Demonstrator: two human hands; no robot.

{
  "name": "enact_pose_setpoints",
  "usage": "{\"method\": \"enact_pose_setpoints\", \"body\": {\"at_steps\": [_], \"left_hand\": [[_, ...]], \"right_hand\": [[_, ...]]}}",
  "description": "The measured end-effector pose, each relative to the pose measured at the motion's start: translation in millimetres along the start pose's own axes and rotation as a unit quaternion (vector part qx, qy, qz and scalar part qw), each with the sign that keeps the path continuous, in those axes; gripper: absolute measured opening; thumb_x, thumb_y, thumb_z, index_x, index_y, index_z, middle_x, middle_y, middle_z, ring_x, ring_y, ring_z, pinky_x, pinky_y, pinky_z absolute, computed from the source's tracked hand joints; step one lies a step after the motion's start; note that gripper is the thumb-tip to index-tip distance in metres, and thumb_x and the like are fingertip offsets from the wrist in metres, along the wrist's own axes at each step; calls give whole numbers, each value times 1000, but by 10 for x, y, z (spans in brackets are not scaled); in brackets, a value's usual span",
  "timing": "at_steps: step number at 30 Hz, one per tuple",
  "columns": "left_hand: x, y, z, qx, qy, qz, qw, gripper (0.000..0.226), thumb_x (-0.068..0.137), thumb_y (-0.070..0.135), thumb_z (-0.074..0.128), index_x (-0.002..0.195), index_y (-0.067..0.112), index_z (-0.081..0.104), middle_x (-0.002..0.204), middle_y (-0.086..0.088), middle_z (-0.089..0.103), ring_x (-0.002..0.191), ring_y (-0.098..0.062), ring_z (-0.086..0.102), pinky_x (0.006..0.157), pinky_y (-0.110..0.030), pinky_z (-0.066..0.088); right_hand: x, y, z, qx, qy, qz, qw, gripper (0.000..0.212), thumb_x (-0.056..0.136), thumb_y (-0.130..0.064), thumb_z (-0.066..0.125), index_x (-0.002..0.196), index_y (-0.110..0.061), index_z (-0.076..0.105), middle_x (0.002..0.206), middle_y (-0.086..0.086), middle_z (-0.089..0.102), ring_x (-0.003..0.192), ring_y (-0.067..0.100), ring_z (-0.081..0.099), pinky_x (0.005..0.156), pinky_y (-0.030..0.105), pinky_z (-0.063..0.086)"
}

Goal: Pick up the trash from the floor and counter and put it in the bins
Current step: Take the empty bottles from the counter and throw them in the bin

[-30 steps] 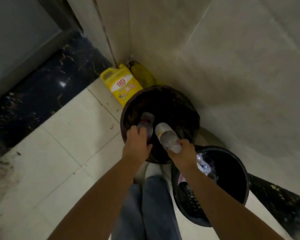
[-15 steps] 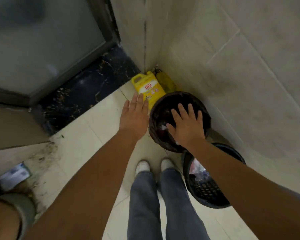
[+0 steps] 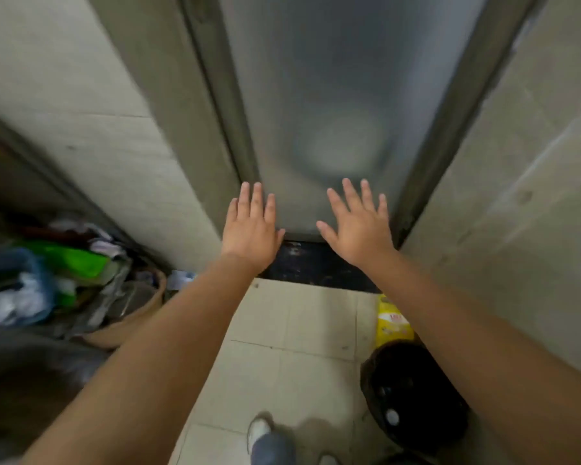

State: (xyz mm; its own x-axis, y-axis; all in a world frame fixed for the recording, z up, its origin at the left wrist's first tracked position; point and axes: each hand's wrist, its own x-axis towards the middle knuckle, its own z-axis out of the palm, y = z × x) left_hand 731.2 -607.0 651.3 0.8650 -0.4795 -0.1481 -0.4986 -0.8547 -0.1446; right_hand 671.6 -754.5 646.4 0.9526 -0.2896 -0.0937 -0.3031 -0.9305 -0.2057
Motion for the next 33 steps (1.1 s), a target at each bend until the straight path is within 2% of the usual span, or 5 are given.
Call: {"method": "enact_pose_setpoints", "body": {"at_steps": [7,13,21,24,33], "left_hand": [[-1819,-1723,-532,-25,37,-254,966,65,101,40,27,151,9,2,161,-15,-4,149,-30,-7,122,-42,6],[-4488,-2737,-407,-46,20,-497,867,64,101,41,28,151,8,4,161,-15,-2,149,-28,-6,122,-40,8],[-8374,-2668,158,-56,-42,-720,690,64,101,40,30,151,6,8,160,-17,3,149,-31,0,121,-41,12],[-9639,-2283,243,-61,-71,-802,590,63,101,38,32,150,7,10,160,-16,4,149,-30,0,121,-41,12],[-12010,-1327,671,-77,-80,-932,346,62,100,38,34,150,8,13,160,-15,7,149,-29,2,121,-40,13]], "right_hand": [[-599,-2255,-528,-1,-2,-257,966,64,93,-44,39,148,-22,15,161,4,4,148,28,-3,120,49,0],[-2314,-4284,-375,-11,-44,-493,869,64,94,-46,36,148,-23,13,161,3,3,148,28,-3,121,48,3],[-5669,-5822,302,-11,-134,-690,711,61,94,-43,38,147,-21,18,160,5,10,148,27,2,121,46,8],[-6909,-6088,511,-23,-158,-765,624,60,94,-42,38,147,-21,18,160,4,11,148,26,3,121,45,9],[-9647,-6656,966,-45,-203,-877,433,59,94,-38,41,146,-18,21,159,4,16,148,26,7,120,45,13]]}}
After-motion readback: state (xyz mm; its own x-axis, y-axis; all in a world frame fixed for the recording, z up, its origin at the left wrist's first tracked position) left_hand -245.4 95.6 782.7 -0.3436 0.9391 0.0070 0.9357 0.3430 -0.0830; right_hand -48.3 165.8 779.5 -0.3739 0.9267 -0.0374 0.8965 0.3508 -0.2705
